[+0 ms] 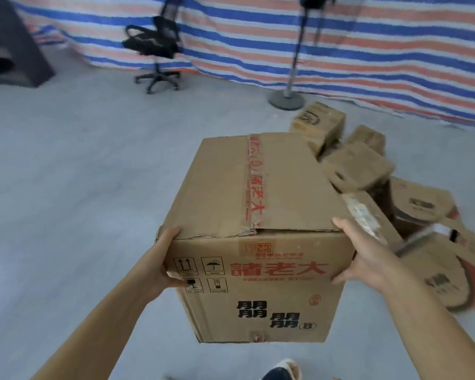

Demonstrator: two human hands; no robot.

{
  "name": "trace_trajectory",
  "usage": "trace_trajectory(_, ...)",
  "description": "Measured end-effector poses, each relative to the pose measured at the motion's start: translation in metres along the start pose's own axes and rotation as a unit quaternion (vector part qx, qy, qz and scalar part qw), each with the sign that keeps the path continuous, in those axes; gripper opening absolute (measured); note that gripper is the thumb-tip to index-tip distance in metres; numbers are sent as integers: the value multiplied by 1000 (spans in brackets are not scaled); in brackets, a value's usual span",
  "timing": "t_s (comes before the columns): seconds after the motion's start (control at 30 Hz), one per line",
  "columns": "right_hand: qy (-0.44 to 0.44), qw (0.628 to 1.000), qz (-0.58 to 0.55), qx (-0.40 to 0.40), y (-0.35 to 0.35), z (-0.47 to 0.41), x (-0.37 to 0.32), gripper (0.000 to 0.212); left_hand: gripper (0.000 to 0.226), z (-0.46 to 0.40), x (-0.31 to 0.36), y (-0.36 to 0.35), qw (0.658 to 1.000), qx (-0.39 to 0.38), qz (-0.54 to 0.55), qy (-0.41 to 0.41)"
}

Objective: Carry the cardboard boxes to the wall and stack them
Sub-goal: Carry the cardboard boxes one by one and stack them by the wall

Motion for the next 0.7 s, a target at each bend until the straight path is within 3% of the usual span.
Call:
trace_trajectory(0.17,12,988,92,-123,-182,12,7,27,48,46,-3,177,990,111,88,-18)
trace_trajectory(0.3,24,965,146,-218,-309,34,15,30,53,90,-16,294,968,194,152,-39)
trace_trajectory(0.5,51,914,259,-308,-477,73,17,28,30,151,-38,411,931,260,243,-80)
trace_trajectory(0.7,78,848,344,-396,-631,109,24,32,16,192,-55,502,873,340,331,-118)
Point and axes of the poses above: each hand's wrist, its own z-axis away from the middle knuckle, its own y-axis out of the back of the hand, x = y × z, the point moved 6 cm from there along -z, towards the middle knuckle, and after that the axes turned 2 degrees about -x, right-handed, at the moved point
